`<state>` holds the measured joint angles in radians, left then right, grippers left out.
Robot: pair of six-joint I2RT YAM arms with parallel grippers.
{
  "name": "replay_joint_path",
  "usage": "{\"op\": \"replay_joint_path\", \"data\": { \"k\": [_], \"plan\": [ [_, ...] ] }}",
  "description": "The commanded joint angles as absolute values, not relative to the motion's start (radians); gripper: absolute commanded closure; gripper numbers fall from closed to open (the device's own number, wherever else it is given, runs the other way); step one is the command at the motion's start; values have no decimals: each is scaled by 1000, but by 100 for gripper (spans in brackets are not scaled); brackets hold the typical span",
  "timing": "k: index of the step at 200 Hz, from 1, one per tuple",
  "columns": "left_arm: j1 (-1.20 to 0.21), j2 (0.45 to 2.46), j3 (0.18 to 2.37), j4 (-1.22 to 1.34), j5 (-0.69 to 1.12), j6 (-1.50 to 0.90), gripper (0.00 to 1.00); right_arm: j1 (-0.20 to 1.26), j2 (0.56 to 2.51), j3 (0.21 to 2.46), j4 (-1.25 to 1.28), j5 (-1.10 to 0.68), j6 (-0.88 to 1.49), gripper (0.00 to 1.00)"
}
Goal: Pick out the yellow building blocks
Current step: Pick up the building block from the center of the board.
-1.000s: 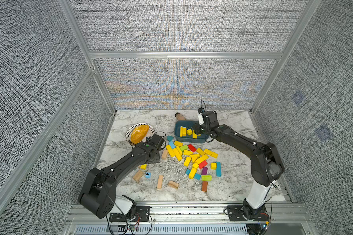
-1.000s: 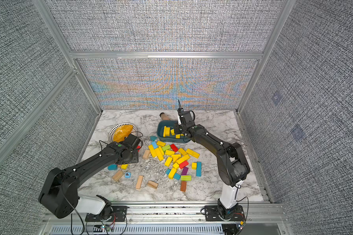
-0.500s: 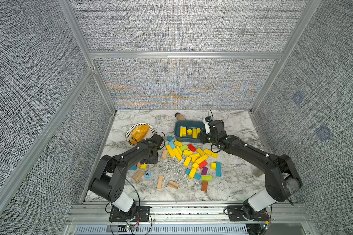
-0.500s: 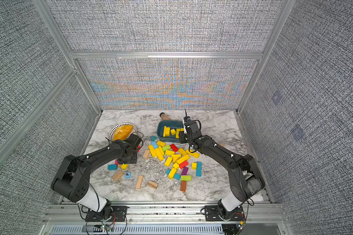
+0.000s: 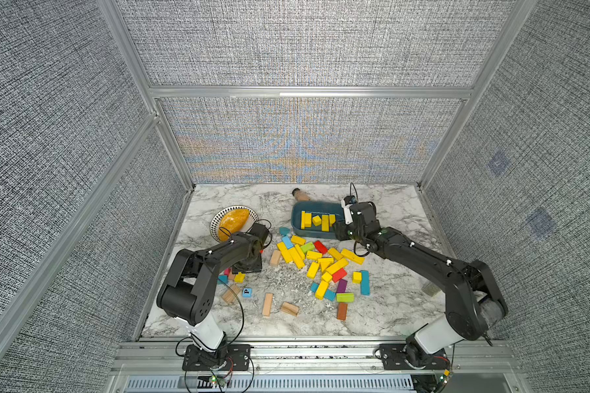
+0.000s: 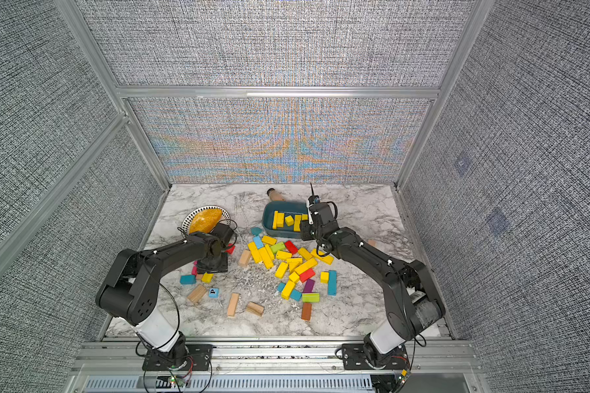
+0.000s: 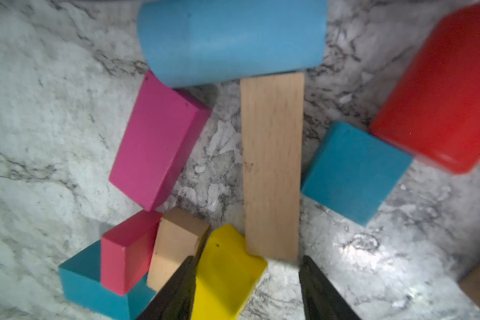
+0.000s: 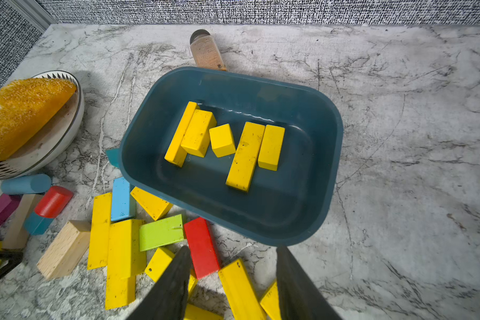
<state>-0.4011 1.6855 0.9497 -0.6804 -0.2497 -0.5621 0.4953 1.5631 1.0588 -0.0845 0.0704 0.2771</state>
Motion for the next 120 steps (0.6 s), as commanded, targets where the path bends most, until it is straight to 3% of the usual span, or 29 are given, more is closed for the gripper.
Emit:
{"op": "replay_joint_path", "data": {
  "k": [1, 48, 120],
  "plan": [
    [-395, 1675, 928, -674, -197, -571, 40, 496, 1554, 1055, -68, 74, 282, 48],
    [-384, 1640, 892, -674, -159, -573, 43, 495, 1550, 1053, -69, 74, 282, 48],
    [-386, 1633, 872, -672, -115, -577, 70, 496, 1544, 1047, -71, 74, 284, 49]
  ]
}}
